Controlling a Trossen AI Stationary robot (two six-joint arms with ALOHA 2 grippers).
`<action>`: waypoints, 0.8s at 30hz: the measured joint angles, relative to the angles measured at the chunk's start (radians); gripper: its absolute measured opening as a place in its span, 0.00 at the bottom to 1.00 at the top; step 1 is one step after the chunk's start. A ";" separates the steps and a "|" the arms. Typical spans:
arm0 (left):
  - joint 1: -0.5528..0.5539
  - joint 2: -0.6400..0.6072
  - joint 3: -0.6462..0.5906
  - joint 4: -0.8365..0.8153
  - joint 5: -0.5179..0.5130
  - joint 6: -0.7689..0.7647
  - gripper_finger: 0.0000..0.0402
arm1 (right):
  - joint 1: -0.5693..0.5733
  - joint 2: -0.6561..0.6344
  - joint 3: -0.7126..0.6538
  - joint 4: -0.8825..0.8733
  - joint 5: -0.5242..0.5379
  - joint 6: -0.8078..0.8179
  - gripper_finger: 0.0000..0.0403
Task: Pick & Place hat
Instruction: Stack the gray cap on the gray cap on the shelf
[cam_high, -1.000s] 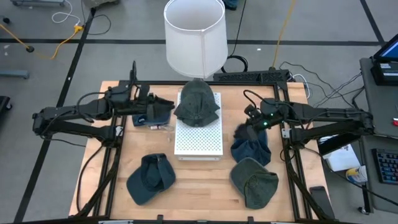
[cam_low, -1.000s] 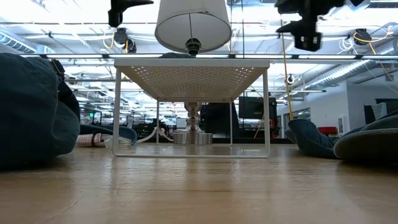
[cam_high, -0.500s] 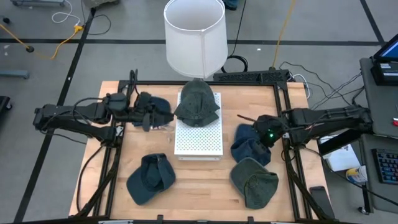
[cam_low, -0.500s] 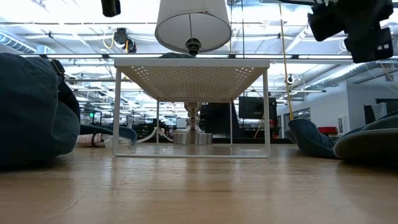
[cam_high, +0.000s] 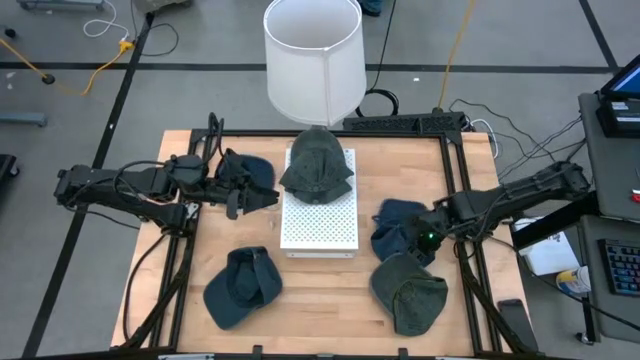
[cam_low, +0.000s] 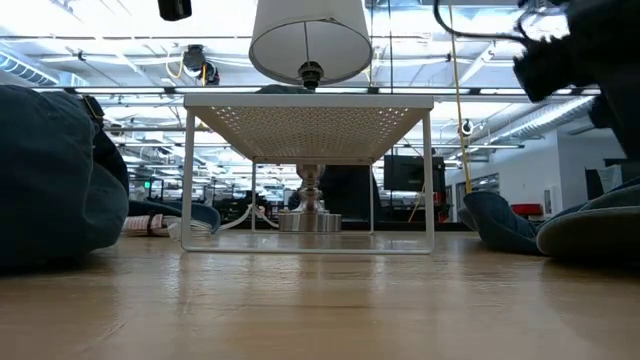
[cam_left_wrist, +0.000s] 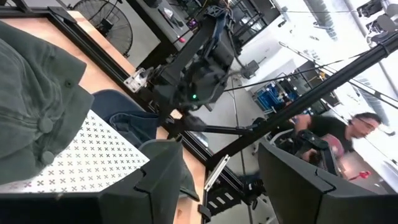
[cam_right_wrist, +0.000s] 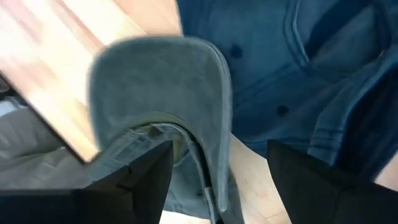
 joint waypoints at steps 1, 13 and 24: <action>0.000 0.000 0.000 0.000 0.000 0.000 0.53 | 0.011 0.004 -0.015 0.015 0.000 0.014 0.63; -0.005 0.000 0.000 0.000 0.000 -0.003 0.53 | 0.112 0.008 -0.233 0.370 -0.057 0.220 0.59; -0.004 0.000 0.000 0.000 0.000 -0.012 0.53 | 0.114 -0.003 -0.238 0.415 -0.083 0.242 0.05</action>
